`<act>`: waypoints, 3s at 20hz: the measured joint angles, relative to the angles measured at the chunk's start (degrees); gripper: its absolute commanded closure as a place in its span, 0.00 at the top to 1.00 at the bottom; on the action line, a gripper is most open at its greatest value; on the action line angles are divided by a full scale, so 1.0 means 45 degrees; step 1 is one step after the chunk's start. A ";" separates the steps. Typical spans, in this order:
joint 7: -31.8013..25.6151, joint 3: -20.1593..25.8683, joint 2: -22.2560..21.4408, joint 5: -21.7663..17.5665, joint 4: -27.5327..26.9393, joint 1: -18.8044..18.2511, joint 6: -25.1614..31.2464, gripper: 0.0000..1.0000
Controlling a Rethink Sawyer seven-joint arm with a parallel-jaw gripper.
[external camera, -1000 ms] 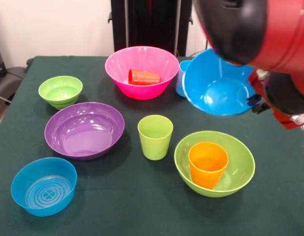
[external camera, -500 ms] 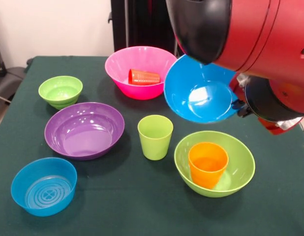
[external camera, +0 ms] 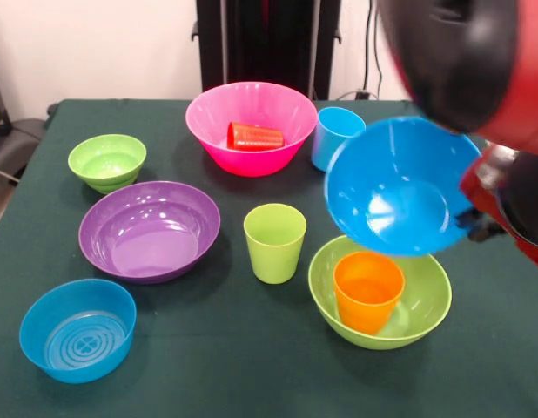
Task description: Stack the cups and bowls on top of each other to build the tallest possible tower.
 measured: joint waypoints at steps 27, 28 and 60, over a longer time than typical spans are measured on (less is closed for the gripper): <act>-0.0450 -0.4210 -0.0072 0.3360 0.0766 -0.0170 -0.2460 0.00; -0.0508 -0.4214 -0.0077 0.3360 0.0778 -0.0171 -0.2463 0.00; -0.1214 -0.4613 -0.0902 0.3469 0.0956 -0.0176 -0.1642 0.00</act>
